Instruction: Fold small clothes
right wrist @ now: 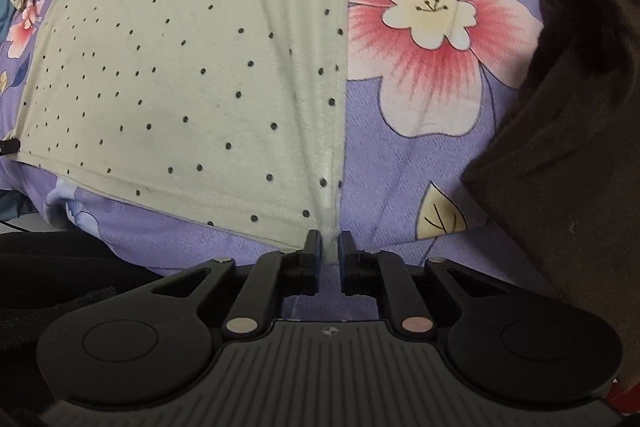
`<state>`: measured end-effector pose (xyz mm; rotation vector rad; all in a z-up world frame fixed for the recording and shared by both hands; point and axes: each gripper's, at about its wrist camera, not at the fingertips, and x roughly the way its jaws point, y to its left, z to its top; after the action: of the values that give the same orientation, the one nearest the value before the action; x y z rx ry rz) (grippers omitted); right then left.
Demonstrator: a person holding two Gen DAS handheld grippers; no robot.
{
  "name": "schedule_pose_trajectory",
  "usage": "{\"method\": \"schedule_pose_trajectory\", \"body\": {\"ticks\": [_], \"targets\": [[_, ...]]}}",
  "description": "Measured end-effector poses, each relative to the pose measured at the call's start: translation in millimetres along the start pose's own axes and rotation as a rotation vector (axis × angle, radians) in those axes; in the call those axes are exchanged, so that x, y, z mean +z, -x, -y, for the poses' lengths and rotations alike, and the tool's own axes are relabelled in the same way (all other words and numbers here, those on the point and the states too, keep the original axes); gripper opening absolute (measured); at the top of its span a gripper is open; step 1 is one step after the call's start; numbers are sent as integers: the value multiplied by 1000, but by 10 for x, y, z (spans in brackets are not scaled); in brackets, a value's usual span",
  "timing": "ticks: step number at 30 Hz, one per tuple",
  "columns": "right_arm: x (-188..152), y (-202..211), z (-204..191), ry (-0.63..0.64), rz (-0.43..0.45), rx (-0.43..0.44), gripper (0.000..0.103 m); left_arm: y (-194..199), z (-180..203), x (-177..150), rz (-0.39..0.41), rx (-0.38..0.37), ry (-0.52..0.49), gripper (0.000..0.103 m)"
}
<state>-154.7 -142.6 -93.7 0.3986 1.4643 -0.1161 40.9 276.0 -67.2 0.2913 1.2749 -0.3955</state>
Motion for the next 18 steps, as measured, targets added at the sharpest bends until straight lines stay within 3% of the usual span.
{"method": "schedule_pose_trajectory", "body": {"ticks": [4, 5, 7, 13, 15, 18], "targets": [[-78, 71, 130, -13, -1, 0, 19, 100, -27, 27, -2, 49, -33, 83], [-90, 91, 167, -15, 0, -2, 24, 128, -40, 45, 2, 63, -40, 102], [-67, 155, 181, -14, 2, -9, 35, 220, -76, 95, 35, 112, -53, 103], [190, 632, 330, 8, 101, 27, 41, 664, -215, 502, 149, 111, -28, 103], [348, 838, 376, 20, 156, 39, 49, 831, -220, 700, 201, 112, -48, 103], [633, 1109, 392, 70, 239, 11, 51, 1034, -197, 1065, 286, 123, -99, 103]]}}
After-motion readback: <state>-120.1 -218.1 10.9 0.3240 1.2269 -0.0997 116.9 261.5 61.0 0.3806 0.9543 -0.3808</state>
